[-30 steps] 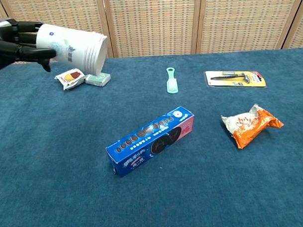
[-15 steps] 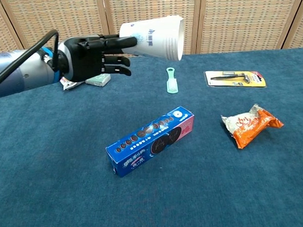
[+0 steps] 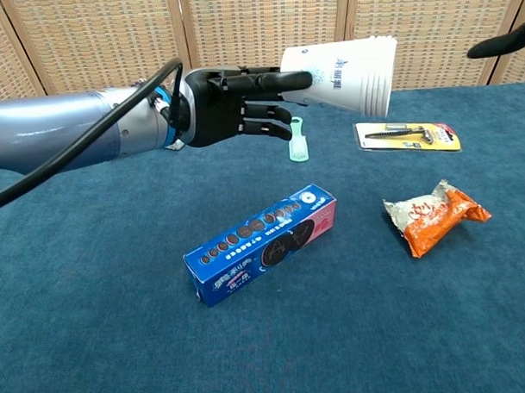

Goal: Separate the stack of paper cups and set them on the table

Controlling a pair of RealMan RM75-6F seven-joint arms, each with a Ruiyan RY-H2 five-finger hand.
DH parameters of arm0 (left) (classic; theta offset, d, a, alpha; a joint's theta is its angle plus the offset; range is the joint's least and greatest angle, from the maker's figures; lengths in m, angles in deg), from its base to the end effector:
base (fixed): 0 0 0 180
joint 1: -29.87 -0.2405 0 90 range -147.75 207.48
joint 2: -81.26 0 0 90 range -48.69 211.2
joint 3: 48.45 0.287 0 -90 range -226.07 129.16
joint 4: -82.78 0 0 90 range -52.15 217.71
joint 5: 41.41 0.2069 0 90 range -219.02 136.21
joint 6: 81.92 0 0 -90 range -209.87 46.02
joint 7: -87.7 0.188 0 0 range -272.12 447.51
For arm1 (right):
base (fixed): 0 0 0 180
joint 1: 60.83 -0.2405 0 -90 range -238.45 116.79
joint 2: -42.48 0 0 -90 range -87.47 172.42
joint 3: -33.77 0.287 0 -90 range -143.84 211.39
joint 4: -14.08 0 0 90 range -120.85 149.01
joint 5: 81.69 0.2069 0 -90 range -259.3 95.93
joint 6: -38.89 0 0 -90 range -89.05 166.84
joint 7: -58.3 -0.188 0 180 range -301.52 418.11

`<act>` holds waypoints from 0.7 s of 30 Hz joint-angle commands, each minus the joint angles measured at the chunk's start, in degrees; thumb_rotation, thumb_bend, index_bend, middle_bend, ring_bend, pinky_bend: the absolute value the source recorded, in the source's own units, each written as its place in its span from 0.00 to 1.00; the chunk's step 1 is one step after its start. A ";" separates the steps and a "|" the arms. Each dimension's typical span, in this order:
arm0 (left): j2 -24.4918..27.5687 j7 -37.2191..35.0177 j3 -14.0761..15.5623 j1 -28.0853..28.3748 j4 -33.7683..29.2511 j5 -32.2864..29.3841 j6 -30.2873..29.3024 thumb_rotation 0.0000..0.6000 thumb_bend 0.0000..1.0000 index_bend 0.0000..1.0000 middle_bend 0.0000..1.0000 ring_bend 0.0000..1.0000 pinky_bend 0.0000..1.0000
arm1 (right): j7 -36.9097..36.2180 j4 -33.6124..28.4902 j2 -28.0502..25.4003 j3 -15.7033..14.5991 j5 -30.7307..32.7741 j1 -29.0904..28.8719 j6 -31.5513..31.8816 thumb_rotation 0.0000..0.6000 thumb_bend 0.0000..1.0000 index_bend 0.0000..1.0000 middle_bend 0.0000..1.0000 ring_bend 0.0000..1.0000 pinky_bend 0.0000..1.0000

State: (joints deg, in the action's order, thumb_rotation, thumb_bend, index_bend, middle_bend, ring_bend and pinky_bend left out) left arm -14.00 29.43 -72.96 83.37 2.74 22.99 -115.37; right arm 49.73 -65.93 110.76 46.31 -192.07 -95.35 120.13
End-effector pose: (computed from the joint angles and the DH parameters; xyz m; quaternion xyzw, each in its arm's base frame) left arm -0.0329 0.4318 -0.0746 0.3983 0.7808 0.4805 0.0283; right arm -0.1368 -0.3645 0.1528 0.7433 -0.0836 0.5620 0.3531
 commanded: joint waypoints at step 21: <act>-3.58 1.96 -0.85 -0.80 2.47 -1.14 1.64 1.00 0.23 0.52 0.54 0.57 0.50 | 0.56 6.27 8.24 -2.48 1.29 -6.47 -0.40 1.00 0.26 0.53 0.23 0.05 0.05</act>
State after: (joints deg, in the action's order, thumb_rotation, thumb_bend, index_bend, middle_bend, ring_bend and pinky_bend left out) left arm -17.50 31.42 -73.79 82.63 5.13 21.78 -113.79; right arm 50.09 -59.61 118.80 43.98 -190.97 -101.63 119.94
